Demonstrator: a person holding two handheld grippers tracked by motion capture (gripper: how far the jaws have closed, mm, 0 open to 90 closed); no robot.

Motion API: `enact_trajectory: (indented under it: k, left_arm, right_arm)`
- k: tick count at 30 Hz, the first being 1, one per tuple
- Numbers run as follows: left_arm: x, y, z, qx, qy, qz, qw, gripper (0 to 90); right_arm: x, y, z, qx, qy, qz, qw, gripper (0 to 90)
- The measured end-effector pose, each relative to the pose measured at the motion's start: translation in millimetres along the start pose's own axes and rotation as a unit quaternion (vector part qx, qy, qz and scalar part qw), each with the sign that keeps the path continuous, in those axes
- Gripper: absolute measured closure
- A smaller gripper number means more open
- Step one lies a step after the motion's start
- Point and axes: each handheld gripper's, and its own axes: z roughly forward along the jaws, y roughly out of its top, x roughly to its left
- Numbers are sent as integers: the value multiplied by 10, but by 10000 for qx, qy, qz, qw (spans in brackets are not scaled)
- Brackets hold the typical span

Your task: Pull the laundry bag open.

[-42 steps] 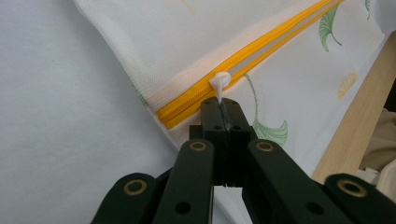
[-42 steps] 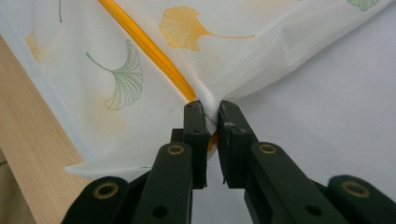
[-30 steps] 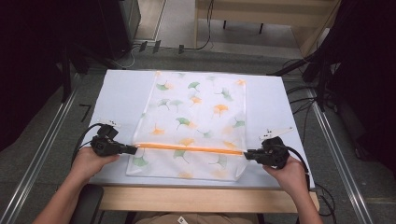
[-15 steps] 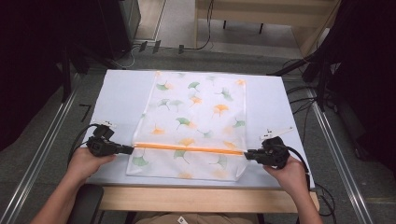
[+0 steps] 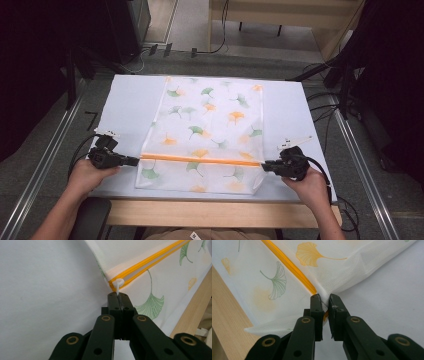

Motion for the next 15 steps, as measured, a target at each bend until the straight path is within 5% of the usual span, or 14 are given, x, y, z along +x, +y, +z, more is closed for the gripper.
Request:
enact_trajectory:
  k: [15]
  left_arm:
    - [-118, 51, 110, 111, -40, 130, 9998, 900]
  right_arm:
    - [-214, -35, 68, 6, -173, 342, 9993, 839]
